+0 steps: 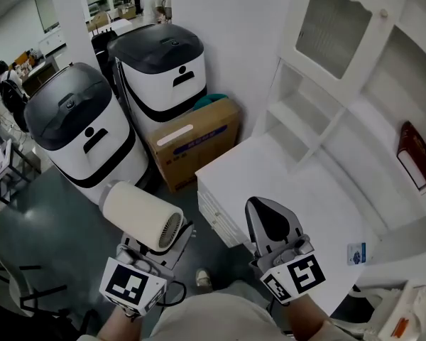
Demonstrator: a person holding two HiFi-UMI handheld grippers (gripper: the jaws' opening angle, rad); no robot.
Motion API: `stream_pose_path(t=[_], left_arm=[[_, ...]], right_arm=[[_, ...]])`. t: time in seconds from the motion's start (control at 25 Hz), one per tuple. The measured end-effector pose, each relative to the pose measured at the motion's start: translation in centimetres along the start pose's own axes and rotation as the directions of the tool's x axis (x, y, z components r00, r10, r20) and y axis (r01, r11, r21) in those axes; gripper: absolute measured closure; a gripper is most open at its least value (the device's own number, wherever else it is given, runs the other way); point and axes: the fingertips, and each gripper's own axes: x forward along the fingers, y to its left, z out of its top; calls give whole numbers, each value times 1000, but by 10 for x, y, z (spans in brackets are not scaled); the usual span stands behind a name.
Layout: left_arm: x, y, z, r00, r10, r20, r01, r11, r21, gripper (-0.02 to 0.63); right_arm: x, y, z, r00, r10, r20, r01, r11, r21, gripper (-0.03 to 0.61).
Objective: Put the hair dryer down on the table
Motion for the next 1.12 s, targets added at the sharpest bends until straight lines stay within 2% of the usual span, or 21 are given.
stream_pose_path(t=[0.32,0.52,0.92,1.12], left_arm=[[19,3,0,1000,21,-21,-21,1000,-14,394],[27,4,-1,999,25,-26,-27,998,-55,394],[39,-1,0,998,36,-42,-38,998,-50,394],[55,6,-9,996,34,-87,-37,999,-30,394]], right_arm=[[9,-22,1,1000,1,-3,-1,1000,2,558],[13,-33,2,1000,16,0,-16,1000,-1,558],[17,-45,-4,999,43,-17,-43,999,9,558],[22,-56,-12,999,33,-24,-33,999,17,558]])
